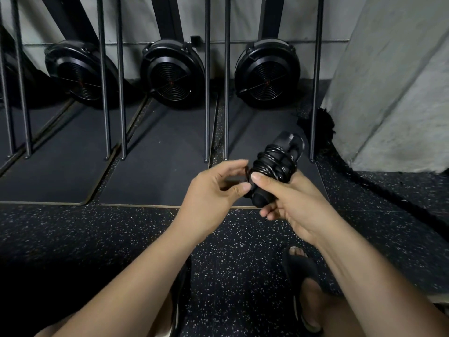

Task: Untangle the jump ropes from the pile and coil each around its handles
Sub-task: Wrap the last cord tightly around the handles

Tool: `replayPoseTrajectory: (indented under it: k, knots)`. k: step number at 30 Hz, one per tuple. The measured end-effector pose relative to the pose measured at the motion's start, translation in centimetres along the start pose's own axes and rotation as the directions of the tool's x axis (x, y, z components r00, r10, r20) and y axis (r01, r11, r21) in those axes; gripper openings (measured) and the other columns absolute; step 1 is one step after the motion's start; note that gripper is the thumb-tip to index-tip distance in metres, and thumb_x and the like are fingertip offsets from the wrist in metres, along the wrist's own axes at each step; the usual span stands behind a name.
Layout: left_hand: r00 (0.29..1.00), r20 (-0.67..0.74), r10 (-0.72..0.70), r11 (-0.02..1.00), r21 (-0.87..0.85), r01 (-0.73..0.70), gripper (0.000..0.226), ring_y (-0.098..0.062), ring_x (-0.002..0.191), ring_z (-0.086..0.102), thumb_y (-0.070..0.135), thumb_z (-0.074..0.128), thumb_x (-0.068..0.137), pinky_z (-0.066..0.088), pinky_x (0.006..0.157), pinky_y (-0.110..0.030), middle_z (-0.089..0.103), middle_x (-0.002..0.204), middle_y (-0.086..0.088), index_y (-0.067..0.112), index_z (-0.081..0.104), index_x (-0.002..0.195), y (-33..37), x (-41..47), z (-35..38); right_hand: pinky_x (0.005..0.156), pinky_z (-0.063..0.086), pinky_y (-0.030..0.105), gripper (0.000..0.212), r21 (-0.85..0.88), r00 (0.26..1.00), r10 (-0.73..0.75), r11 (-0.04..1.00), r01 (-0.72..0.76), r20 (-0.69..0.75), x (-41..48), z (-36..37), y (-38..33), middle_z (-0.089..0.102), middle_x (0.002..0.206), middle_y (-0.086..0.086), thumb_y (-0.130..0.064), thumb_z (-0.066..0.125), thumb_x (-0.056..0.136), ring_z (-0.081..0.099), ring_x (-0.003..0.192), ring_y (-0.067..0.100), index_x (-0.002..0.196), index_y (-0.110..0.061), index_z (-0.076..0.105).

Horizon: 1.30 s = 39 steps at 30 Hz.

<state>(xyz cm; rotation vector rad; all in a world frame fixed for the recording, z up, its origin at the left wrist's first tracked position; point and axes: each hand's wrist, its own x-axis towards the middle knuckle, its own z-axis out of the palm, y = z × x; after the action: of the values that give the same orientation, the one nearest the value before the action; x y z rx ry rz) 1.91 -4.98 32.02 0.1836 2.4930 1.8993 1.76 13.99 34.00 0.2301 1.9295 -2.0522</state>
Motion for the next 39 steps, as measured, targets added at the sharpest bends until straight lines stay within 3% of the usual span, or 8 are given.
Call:
replayPoseTrajectory:
  k: [4, 9, 13, 25, 28, 32, 35, 39]
  knots:
    - [0.978, 0.139, -0.154, 0.961, -0.210, 0.181, 0.031, -0.006, 0.095, 0.071, 0.011, 0.071, 0.101, 0.055, 0.079, -0.020, 0.075, 0.100, 0.002, 0.022, 0.070, 0.131, -0.4, -0.2, 0.4, 0.051, 0.056, 0.030, 0.055, -0.052, 0.996, -0.026, 0.998, 0.031, 0.090, -0.2, -0.2, 0.2, 0.079, 0.091, 0.012, -0.037, 0.079, 0.089, 0.069, 0.062, 0.027, 0.129, -0.011, 0.052]
    - [0.978, 0.057, -0.201, 0.907, -0.366, 0.208, 0.023, -0.002, 0.072, 0.065, 0.013, 0.064, 0.105, 0.047, 0.066, -0.017, 0.076, 0.091, 0.002, 0.010, 0.073, 0.125, -0.3, 0.5, -0.4, 0.089, 0.064, 0.032, 0.049, 0.065, 0.956, -0.084, 0.996, 0.068, 0.282, -0.5, -1.6, -0.3, 0.077, 0.119, 0.024, 0.001, 0.070, 0.097, 0.077, 0.108, 0.036, 0.140, -0.007, 0.048]
    - [0.973, 0.041, -0.225, 0.863, -0.456, 0.219, 0.024, -0.003, 0.068, 0.063, 0.012, 0.066, 0.103, 0.042, 0.067, -0.024, 0.073, 0.085, 0.002, 0.004, 0.073, 0.124, 0.1, 0.8, -0.3, 0.079, 0.062, 0.032, 0.037, 0.073, 0.973, -0.176, 0.983, 0.167, 0.148, -0.4, -0.3, 0.3, 0.079, 0.102, 0.022, 0.010, 0.071, 0.093, 0.076, 0.091, 0.030, 0.120, -0.009, 0.053]
    - [0.916, 0.148, -0.374, 0.745, -0.540, 0.392, 0.018, -0.018, 0.078, 0.068, 0.011, 0.070, 0.099, 0.046, 0.066, -0.025, 0.075, 0.094, -0.014, -0.001, 0.071, 0.113, -0.4, 0.3, -0.5, 0.066, 0.059, 0.030, 0.039, -0.044, 0.944, -0.273, 0.962, 0.269, -0.185, 1.0, 0.3, 1.9, 0.069, 0.073, 0.012, 0.017, 0.066, 0.092, 0.074, 0.065, 0.024, 0.120, -0.007, 0.055]
    - [0.894, 0.162, -0.419, 0.724, -0.534, 0.436, 0.017, -0.022, 0.083, 0.067, 0.010, 0.071, 0.098, 0.048, 0.066, -0.026, 0.074, 0.096, -0.019, -0.002, 0.071, 0.110, -0.9, 0.3, 0.0, 0.073, 0.062, 0.039, 0.036, -0.008, 0.951, -0.209, 0.977, 0.212, -0.226, 1.3, 0.3, 2.2, 0.075, 0.080, 0.016, 0.016, 0.066, 0.093, 0.074, 0.068, 0.026, 0.116, -0.008, 0.055]
    - [0.916, 0.101, -0.389, 0.788, -0.478, 0.387, 0.025, -0.025, 0.088, 0.066, 0.011, 0.077, 0.096, 0.049, 0.073, -0.027, 0.077, 0.100, -0.024, -0.003, 0.073, 0.116, -1.3, 0.3, 0.2, 0.067, 0.065, 0.032, 0.027, 0.359, 0.976, 0.052, 0.933, 0.027, -0.209, 0.7, 1.2, 2.3, 0.076, 0.106, 0.032, 0.017, 0.062, 0.097, 0.080, 0.083, 0.035, 0.112, -0.003, 0.054]
    - [0.944, -0.024, -0.330, 0.878, -0.376, 0.297, 0.030, -0.026, 0.089, 0.076, 0.018, 0.084, 0.090, 0.057, 0.078, -0.028, 0.080, 0.103, -0.018, 0.003, 0.075, 0.114, -1.4, 0.1, 0.6, 0.077, 0.068, 0.040, 0.009, 0.337, 0.986, 0.065, 0.942, -0.009, -0.156, 0.4, 0.8, 1.5, 0.076, 0.107, 0.032, 0.007, 0.059, 0.104, 0.081, 0.091, 0.040, 0.113, 0.003, 0.060]
    - [0.963, -0.106, -0.248, 0.955, -0.196, 0.224, 0.031, -0.032, 0.095, 0.078, 0.031, 0.091, 0.085, 0.062, 0.093, -0.045, 0.081, 0.095, -0.008, 0.013, 0.077, 0.105, -1.0, -0.5, 0.8, 0.087, 0.067, 0.041, 0.049, 0.161, 0.992, -0.024, 0.986, 0.044, -0.125, -0.1, 0.5, 0.8, 0.076, 0.110, 0.021, -0.013, 0.084, 0.091, 0.082, 0.094, 0.027, 0.129, -0.005, 0.054]
